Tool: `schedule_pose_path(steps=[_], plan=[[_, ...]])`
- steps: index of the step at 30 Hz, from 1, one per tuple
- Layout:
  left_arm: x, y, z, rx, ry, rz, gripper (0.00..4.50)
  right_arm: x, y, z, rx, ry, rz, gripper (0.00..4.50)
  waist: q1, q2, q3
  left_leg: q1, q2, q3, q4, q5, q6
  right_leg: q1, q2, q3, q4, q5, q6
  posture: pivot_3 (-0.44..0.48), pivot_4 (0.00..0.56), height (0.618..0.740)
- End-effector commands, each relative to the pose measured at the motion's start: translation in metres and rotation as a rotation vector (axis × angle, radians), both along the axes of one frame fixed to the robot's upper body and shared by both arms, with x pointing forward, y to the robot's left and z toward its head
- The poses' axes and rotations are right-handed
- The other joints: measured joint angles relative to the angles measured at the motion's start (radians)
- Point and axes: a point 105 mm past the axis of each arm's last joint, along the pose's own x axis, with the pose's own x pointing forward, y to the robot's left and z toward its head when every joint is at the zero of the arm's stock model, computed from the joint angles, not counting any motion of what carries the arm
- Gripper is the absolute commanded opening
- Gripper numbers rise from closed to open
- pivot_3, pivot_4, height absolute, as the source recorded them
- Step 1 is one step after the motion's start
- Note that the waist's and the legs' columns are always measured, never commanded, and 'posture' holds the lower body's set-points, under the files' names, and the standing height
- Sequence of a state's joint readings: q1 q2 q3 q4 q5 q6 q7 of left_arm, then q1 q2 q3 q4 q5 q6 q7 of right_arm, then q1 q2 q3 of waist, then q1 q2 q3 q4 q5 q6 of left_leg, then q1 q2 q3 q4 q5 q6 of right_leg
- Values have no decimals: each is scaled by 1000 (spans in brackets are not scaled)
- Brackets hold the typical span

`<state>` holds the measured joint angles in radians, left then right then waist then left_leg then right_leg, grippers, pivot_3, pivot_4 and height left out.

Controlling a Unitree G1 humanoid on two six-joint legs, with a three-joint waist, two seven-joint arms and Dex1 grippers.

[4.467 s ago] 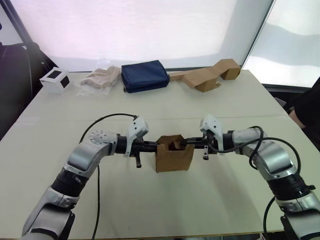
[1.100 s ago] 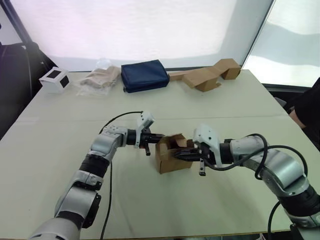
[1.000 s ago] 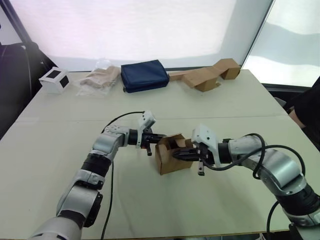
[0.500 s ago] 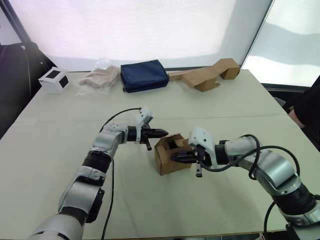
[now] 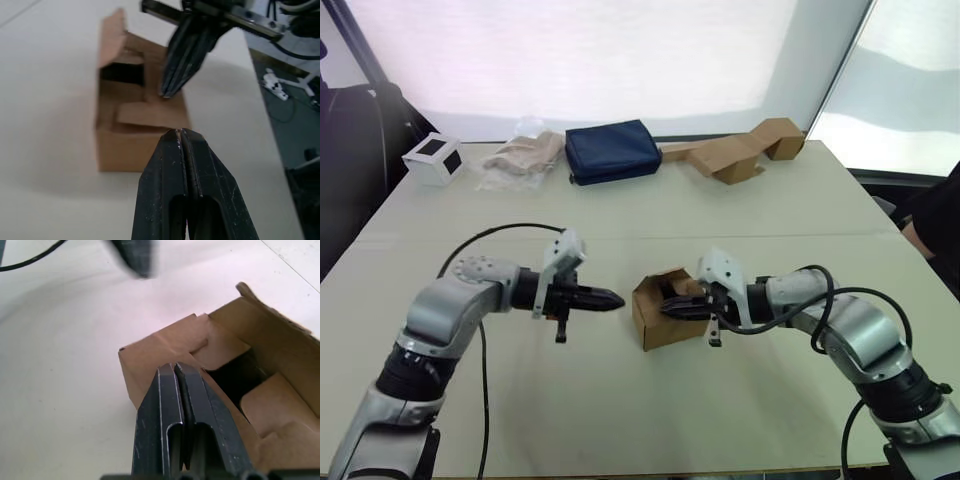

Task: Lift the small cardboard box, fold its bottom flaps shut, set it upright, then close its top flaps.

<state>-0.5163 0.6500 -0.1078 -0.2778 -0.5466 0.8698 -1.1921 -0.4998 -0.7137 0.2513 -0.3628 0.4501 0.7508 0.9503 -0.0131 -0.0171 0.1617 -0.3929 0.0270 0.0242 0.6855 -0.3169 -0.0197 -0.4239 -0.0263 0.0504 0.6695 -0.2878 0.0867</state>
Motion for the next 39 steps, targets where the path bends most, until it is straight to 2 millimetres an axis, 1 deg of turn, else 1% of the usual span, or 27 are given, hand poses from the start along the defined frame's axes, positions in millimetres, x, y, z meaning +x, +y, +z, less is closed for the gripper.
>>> schedule_pose_path(steps=[1,3,6,9,12,15,17,18,21,22,24,26,28,31,34,39], plan=[[-3,-11,3,-17,-20,-17,43,2,2,12,19,-53,9,0,0,0,0,0,0,0,0,0,0,0,0,0,0,0,0,0,150,740],[-4,-15,1,-15,-24,-24,43,2,3,14,25,-56,7,0,-1,0,0,0,0,0,0,0,0,0,0,0,0,0,0,0,150,740],[2,-21,1,-32,-40,0,43,1,3,15,29,-57,8,0,-1,0,0,0,0,0,0,0,0,0,0,0,0,0,0,0,150,740],[3,-26,-5,-26,-45,-2,43,-1,4,17,33,-59,11,0,-1,0,0,0,0,0,0,0,0,0,0,0,0,0,0,0,150,740],[6,-29,-11,-12,-53,10,43,-2,5,18,37,-63,13,0,-1,0,0,0,0,0,0,0,0,0,0,0,0,0,0,0,150,740],[5,-31,-12,-10,-61,-1,43,-3,5,23,47,-73,14,0,-1,0,0,0,0,0,0,0,0,0,0,0,0,0,0,0,150,740],[5,-31,-12,-8,-64,-4,43,-2,5,31,77,-85,17,0,-1,0,0,0,0,0,0,0,0,0,0,0,0,0,0,0,150,740],[5,-31,-12,-7,-66,-3,43,-2,6,39,106,-87,23,0,-1,0,0,0,0,0,0,0,0,0,0,0,0,0,0,0,150,740],[6,-30,-12,-6,-69,1,43,0,10,81,253,-131,41,0,-4,0,0,0,0,0,0,0,0,0,0,0,0,0,0,0,150,740],[6,-30,-12,-5,-70,2,43,2,10,89,268,-152,38,0,-5,0,0,0,0,0,0,0,0,0,0,0,0,0,0,0,150,740],[7,-29,-13,-4,-71,4,43,15,8,94,238,-216,-13,0,-3,0,0,0,0,0,0,0,0,0,0,0,0,0,0,0,150,740],[7,-29,-13,-4,-74,7,43,35,3,87,160,-280,-97,0,-1,0,0,0,0,0,0,0,0,0,0,0,0,0,0,0,150,740],[8,-28,-13,-4,-79,12,43,52,-1,73,66,-319,-158,0,0,0,0,0,0,0,0,0,0,0,0,0,-1,0,0,0,150,740],[9,-28,-12,-5,-83,19,43,63,-3,56,-26,-345,-169,0,-1,0,0,0,-1,2,0,0,0,-1,0,0,-1,0,0,0,150,740],[9,-28,-13,-4,-85,23,43,57,0,42,-81,-333,-108,0,-2,0,0,0,0,1,0,0,0,-1,0,0,-1,0,0,0,150,740],[9,-25,-13,2,-88,31,43,40,2,35,-68,-281,-37,0,-2,0,0,0,0,1,0,0,0,-1,0,0,0,0,0,0,150,740]])
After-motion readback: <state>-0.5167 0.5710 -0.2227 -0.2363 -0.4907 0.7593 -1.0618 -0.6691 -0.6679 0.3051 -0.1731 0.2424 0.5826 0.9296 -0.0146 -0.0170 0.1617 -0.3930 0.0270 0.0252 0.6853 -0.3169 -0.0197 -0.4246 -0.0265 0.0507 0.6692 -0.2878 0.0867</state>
